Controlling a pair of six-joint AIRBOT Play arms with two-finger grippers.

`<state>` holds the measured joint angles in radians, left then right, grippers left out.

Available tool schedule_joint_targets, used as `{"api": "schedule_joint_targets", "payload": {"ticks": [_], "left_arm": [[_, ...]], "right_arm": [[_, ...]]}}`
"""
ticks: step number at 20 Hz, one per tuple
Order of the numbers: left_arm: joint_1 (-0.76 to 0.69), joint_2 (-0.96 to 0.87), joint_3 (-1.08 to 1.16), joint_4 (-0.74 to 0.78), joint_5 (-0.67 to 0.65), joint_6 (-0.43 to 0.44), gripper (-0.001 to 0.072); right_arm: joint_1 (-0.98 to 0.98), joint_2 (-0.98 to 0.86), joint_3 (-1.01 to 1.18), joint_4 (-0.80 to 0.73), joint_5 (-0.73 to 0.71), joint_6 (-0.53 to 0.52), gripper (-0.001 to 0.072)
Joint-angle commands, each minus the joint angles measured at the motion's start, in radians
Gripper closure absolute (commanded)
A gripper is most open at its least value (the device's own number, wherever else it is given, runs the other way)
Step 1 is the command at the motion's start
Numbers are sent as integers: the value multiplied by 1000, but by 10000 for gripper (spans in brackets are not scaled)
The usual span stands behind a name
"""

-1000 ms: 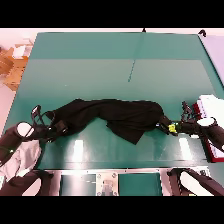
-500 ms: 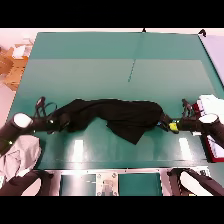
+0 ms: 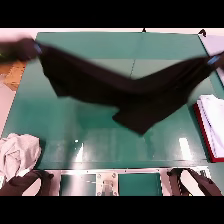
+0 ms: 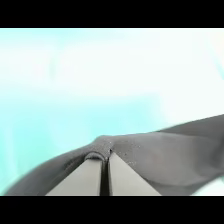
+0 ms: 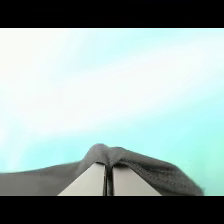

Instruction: Fold the shirts.

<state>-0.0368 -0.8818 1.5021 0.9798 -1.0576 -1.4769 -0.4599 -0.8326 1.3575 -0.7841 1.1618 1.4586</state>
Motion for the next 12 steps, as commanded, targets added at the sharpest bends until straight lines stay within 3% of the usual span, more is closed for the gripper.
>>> {"api": "schedule_joint_targets", "payload": {"ticks": [1,6,9,12], "left_arm": [[0,2,338,18,-50,51,678],[0,3,478,190,-211,26,678],[0,-21,459,367,-309,-19,678],[0,-52,331,398,-315,-38,678]], "right_arm": [[-108,50,330,-1,14,76,695],[-167,69,532,-32,1,80,695],[-167,38,504,-64,-1,94,695],[-163,-26,360,-42,-1,90,695]]}}
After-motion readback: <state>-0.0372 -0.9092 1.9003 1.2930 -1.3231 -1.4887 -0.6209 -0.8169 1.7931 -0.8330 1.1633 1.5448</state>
